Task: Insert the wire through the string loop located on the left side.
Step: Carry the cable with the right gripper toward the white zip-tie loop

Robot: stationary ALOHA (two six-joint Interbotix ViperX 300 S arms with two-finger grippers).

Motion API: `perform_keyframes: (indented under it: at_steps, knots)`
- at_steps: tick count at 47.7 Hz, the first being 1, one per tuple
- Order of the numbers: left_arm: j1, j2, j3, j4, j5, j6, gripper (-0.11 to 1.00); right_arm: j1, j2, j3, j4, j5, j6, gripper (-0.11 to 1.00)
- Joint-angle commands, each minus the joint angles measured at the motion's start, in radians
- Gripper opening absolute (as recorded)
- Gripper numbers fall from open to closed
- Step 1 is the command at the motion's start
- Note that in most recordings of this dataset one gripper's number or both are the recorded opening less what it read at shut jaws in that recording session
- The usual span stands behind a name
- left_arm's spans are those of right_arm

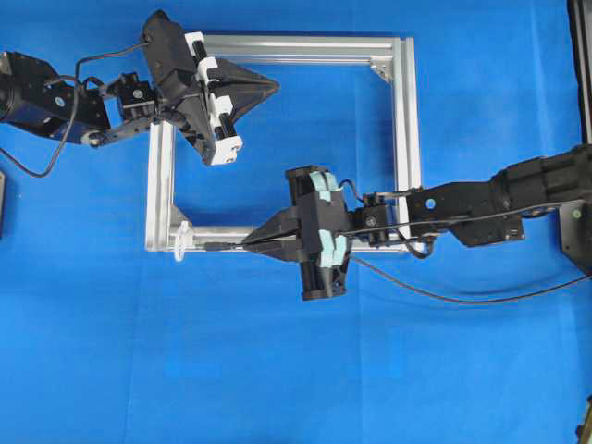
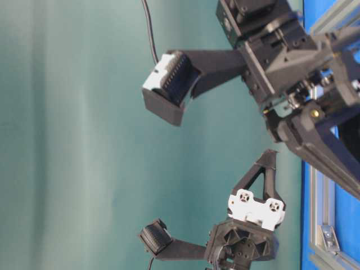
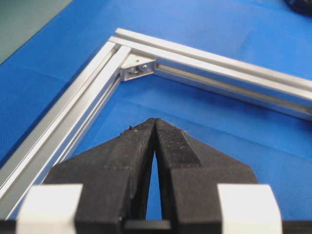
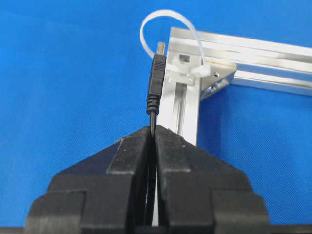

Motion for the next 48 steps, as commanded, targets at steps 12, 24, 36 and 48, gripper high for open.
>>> perform_keyframes:
  at_steps: [12, 24, 36, 48]
  knots:
    - [-0.005, -0.028, -0.011, 0.003, -0.014, -0.002, 0.00, -0.009, 0.018, -0.051, -0.002, -0.005, 0.002, 0.00]
    - [-0.005, -0.028, -0.011, 0.003, -0.014, -0.002, 0.00, -0.011, 0.020, -0.052, -0.002, -0.005, 0.002, 0.00]
    - [-0.005, -0.028, -0.011, 0.003, -0.014, -0.002, 0.00, -0.011, 0.029, -0.058, -0.002, -0.008, 0.002, 0.00]
    - [-0.005, -0.028, -0.008, 0.003, -0.014, -0.002, 0.00, -0.011, 0.034, -0.064, -0.002, -0.006, 0.000, 0.00]
